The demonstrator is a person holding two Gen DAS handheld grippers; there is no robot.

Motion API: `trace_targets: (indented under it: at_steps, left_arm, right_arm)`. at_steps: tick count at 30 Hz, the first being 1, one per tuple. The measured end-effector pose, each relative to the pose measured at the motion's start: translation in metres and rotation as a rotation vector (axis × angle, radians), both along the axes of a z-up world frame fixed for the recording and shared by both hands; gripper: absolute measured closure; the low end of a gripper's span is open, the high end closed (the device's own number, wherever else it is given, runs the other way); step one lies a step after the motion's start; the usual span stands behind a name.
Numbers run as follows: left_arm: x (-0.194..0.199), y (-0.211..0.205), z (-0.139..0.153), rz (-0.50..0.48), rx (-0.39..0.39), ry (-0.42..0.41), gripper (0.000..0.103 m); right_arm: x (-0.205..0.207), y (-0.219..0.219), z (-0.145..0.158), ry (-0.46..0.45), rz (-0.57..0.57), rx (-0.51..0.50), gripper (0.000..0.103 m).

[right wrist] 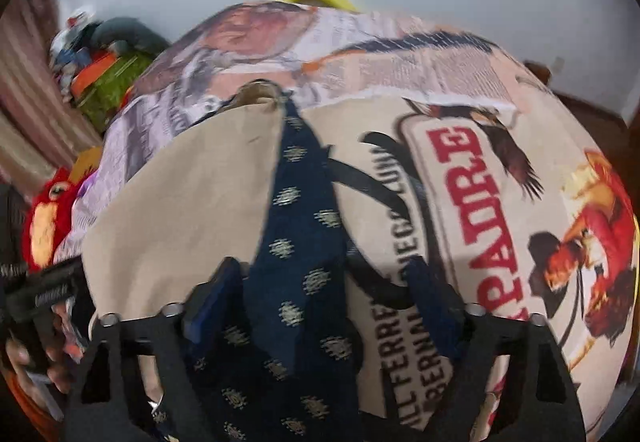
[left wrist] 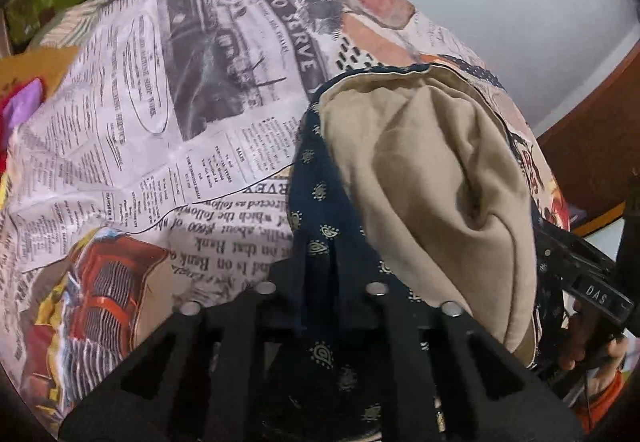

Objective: Fold large clothes

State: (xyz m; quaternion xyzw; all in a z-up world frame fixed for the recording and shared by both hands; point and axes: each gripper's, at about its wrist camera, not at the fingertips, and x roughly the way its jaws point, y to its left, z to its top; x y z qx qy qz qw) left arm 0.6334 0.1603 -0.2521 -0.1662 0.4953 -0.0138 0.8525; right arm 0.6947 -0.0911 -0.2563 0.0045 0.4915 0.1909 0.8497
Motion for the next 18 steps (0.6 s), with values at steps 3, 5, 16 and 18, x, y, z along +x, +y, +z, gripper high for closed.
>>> trace_targets:
  at_steps: [3, 5, 16, 18]
  left_arm:
    - [-0.01, -0.013, 0.017, -0.031, 0.066, -0.039, 0.099]
    - [-0.022, -0.02, 0.034, -0.056, 0.091, -0.08, 0.099]
    - [-0.124, -0.045, 0.083, -0.216, 0.161, -0.133, 0.099]
    - [-0.148, -0.05, 0.077, -0.243, 0.162, -0.113, 0.099]
  right_arm:
    - [-0.013, 0.012, 0.007, -0.009, 0.049, 0.011, 0.066]
    - [-0.023, 0.02, 0.016, -0.044, 0.076, -0.001, 0.079]
    - [-0.14, 0.025, 0.077, -0.189, 0.231, -0.02, 0.088]
    - [-0.164, 0.018, 0.076, -0.161, 0.243, -0.006, 0.088]
